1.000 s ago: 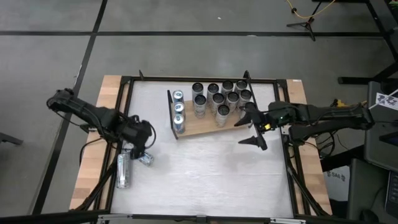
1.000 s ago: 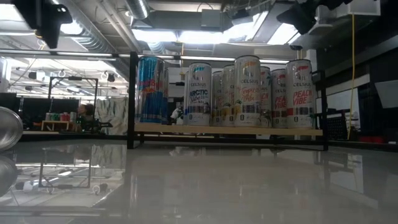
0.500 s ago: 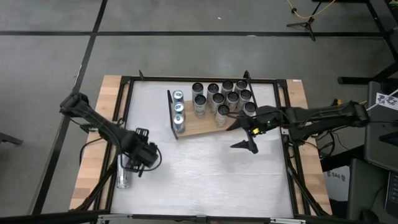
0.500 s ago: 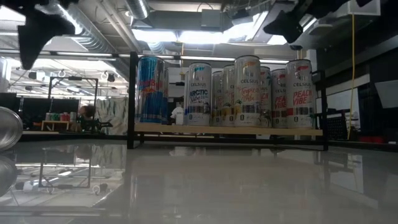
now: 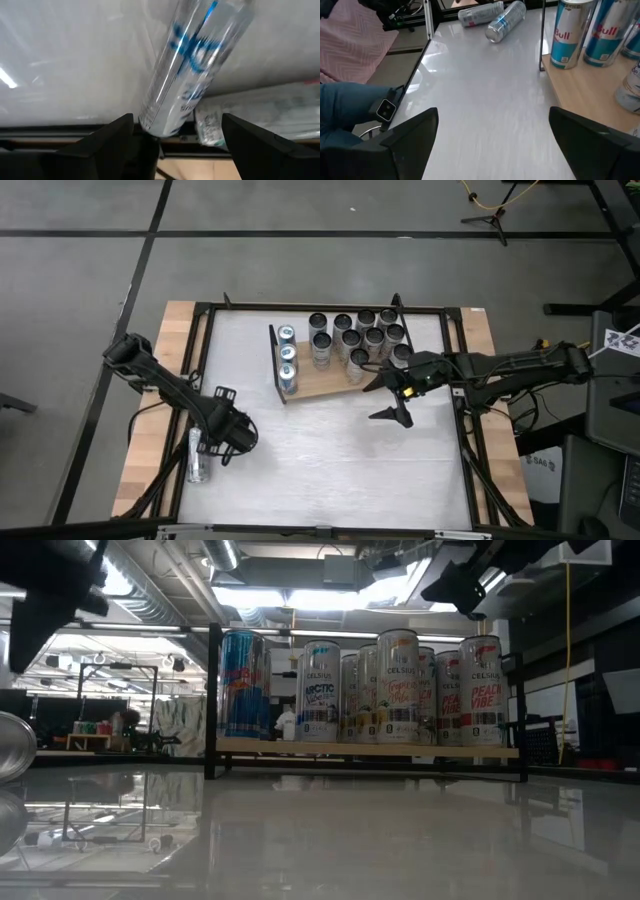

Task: Place canned beverage on shelf
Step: Put the white-blue soda can on the shelf aligned with the other white-blue soda can

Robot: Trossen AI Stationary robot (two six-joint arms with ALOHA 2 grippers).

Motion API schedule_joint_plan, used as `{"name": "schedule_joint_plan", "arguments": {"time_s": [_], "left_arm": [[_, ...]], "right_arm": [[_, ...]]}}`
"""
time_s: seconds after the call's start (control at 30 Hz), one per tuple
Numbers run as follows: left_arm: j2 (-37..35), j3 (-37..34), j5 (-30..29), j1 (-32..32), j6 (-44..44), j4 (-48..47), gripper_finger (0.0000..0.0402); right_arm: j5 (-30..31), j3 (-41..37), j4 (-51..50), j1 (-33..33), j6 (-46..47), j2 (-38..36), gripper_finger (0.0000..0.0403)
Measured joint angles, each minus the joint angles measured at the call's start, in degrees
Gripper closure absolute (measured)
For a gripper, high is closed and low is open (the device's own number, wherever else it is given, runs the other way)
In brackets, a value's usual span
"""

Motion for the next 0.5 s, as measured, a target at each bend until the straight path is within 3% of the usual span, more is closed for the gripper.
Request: {"name": "schedule_joint_plan", "arguments": {"time_s": [0.23,0.5], "left_arm": [[-0.22,-9.63,6.14,1.30,0.00,0.96,0.0111],[-0.22,-13.04,5.49,5.04,0.22,7.17,0.0133]], "right_arm": [[-0.02,0.00,-0.04,0.00,0.00,0.00,0.0026],[-0.02,0.00,-0.03,0.00,0.00,0.00,0.0026]]}}
